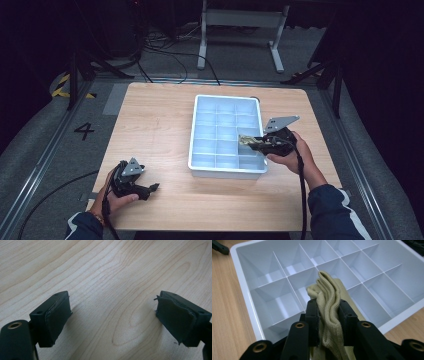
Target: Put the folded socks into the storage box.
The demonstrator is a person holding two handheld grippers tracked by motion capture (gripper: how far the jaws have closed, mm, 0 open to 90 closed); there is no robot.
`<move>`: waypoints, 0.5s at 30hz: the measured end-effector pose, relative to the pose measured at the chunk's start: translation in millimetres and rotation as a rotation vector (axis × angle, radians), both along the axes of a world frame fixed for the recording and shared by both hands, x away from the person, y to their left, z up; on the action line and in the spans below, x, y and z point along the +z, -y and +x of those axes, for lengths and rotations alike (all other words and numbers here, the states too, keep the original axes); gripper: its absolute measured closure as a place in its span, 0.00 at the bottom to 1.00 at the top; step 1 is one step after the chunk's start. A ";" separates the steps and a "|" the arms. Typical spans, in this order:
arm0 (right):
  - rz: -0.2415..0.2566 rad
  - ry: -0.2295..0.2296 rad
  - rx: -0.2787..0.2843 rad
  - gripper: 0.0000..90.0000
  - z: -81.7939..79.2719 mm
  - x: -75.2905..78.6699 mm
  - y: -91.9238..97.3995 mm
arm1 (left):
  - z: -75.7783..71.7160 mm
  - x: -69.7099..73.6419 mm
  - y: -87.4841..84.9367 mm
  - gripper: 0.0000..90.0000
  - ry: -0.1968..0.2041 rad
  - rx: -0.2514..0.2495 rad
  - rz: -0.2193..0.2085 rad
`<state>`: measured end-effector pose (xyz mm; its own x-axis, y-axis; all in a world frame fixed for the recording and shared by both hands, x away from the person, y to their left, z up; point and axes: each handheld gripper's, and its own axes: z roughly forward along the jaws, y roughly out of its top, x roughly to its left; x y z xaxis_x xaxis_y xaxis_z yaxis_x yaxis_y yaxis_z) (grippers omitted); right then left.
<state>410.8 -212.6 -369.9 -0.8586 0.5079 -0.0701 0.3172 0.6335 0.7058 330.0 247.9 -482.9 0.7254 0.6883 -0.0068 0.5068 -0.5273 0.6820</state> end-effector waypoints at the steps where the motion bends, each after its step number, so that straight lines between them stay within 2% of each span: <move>1: -0.010 -0.003 0.004 0.82 0.8 -1.7 -1.9 | 0.0 0.0 0.0 0.14 0.000 0.000 0.000; 7: -0.034 -0.035 0.023 0.82 2.8 -8.7 -10.9 | 0.0 0.0 0.0 0.14 0.000 0.000 0.000; 11: -0.078 -0.071 0.030 0.82 6.9 -15.5 -16.9 | 0.0 0.0 0.0 0.14 0.000 0.000 -0.001; 15: -0.112 -0.109 0.012 0.82 13.5 -21.3 -20.0 | 0.0 0.0 0.0 0.14 -0.001 0.000 -0.001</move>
